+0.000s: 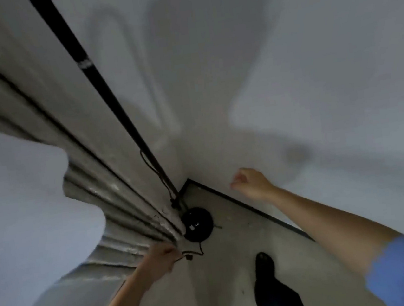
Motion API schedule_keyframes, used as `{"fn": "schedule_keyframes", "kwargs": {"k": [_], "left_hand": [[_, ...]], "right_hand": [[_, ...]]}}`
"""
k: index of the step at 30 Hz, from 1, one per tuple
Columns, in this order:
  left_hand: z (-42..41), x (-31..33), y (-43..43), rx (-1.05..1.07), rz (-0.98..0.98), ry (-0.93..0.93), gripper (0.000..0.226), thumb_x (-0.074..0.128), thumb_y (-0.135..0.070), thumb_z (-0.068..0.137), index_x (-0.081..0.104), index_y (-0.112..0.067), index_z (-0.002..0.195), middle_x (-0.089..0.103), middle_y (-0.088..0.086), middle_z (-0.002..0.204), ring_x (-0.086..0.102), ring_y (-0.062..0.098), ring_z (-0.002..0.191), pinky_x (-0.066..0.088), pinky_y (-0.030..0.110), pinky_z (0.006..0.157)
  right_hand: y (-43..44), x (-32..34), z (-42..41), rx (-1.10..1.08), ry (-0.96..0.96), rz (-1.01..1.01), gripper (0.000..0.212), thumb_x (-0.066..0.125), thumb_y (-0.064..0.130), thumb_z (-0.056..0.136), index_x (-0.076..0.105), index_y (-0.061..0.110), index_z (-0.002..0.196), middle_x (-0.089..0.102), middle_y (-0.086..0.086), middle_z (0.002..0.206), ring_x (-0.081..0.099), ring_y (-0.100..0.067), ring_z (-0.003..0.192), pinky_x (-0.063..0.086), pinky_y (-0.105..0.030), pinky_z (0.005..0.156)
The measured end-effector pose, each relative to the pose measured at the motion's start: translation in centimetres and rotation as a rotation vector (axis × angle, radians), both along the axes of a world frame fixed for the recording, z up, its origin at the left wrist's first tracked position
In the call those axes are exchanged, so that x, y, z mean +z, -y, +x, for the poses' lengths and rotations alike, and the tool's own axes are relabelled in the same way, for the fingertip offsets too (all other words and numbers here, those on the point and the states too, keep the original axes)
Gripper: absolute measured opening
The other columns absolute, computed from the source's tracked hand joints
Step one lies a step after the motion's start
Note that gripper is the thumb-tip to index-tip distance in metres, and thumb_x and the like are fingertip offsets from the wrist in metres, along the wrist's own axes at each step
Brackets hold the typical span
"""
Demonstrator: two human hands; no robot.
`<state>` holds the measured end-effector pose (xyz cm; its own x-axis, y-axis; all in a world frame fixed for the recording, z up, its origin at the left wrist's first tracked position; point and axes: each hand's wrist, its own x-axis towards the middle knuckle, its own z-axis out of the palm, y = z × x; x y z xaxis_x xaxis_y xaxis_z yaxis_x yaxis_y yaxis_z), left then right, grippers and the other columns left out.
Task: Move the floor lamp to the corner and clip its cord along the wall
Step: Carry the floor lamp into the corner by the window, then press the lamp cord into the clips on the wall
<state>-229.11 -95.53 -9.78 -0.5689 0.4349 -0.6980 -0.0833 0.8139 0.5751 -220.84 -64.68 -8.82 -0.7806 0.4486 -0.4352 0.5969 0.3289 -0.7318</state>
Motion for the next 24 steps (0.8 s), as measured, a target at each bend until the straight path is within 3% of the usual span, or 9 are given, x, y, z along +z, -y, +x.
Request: {"fn": "schedule_keyframes", "kwargs": {"k": [2, 5, 11, 17, 20, 24], "left_hand": [[0.7, -0.9, -2.3, -0.033, 0.014, 0.04, 0.035, 0.052, -0.004, 0.092, 0.051, -0.012, 0.058, 0.046, -0.002, 0.048, 0.044, 0.006, 0.041, 0.038, 0.016, 0.04], [2.2, -2.1, -5.8, -0.06, 0.074, 0.085, 0.03, 0.052, -0.004, 0.092, 0.055, -0.012, 0.063, 0.053, 0.0, 0.054, 0.051, 0.009, 0.05, 0.047, 0.017, 0.052], [5.8, -7.3, -12.0, -0.108, 0.115, 0.174, 0.019, 0.054, -0.004, 0.093, 0.058, -0.004, 0.074, 0.056, 0.006, 0.06, 0.055, 0.012, 0.054, 0.049, 0.016, 0.052], [8.0, -17.2, -16.9, -0.077, 0.164, 0.187, 0.017, 0.055, -0.003, 0.092, 0.059, -0.002, 0.076, 0.055, 0.01, 0.062, 0.051, 0.016, 0.058, 0.046, 0.025, 0.06], [7.8, -23.6, -18.2, -0.091, 0.186, 0.206, 0.02, 0.056, -0.004, 0.091, 0.061, -0.008, 0.072, 0.056, 0.002, 0.058, 0.051, 0.012, 0.056, 0.046, 0.017, 0.055], [6.5, -33.5, -19.6, -0.148, 0.204, 0.221, 0.024, 0.058, -0.006, 0.09, 0.063, -0.015, 0.069, 0.057, -0.001, 0.06, 0.053, 0.01, 0.059, 0.047, 0.021, 0.062]], "right_hand": [[-0.9, -1.9, 4.1, -0.068, 0.07, 0.016, 0.02, 0.068, 0.031, 0.084, 0.066, 0.013, 0.094, 0.066, -0.003, 0.097, 0.061, -0.021, 0.091, 0.047, -0.028, 0.074], [-2.3, -4.5, 9.3, -0.154, 0.152, 0.002, 0.026, 0.068, 0.034, 0.084, 0.069, 0.013, 0.1, 0.069, -0.005, 0.102, 0.063, -0.022, 0.096, 0.051, -0.035, 0.087], [-4.9, -11.5, 15.4, -0.254, 0.206, -0.052, 0.018, 0.067, 0.029, 0.085, 0.07, 0.013, 0.093, 0.07, -0.01, 0.095, 0.068, -0.027, 0.089, 0.054, -0.037, 0.08], [-6.5, -20.9, 19.0, -0.33, 0.272, -0.085, 0.014, 0.07, 0.031, 0.083, 0.063, 0.024, 0.073, 0.072, -0.008, 0.088, 0.07, -0.028, 0.084, 0.053, -0.036, 0.078], [-6.6, -26.7, 19.1, -0.362, 0.306, -0.103, 0.014, 0.07, 0.032, 0.083, 0.063, 0.024, 0.075, 0.071, -0.007, 0.091, 0.07, -0.027, 0.083, 0.054, -0.038, 0.082], [-6.4, -35.6, 18.0, -0.374, 0.324, -0.1, 0.016, 0.068, 0.037, 0.085, 0.064, 0.022, 0.08, 0.071, -0.004, 0.091, 0.071, -0.021, 0.076, 0.055, -0.037, 0.08]]}}
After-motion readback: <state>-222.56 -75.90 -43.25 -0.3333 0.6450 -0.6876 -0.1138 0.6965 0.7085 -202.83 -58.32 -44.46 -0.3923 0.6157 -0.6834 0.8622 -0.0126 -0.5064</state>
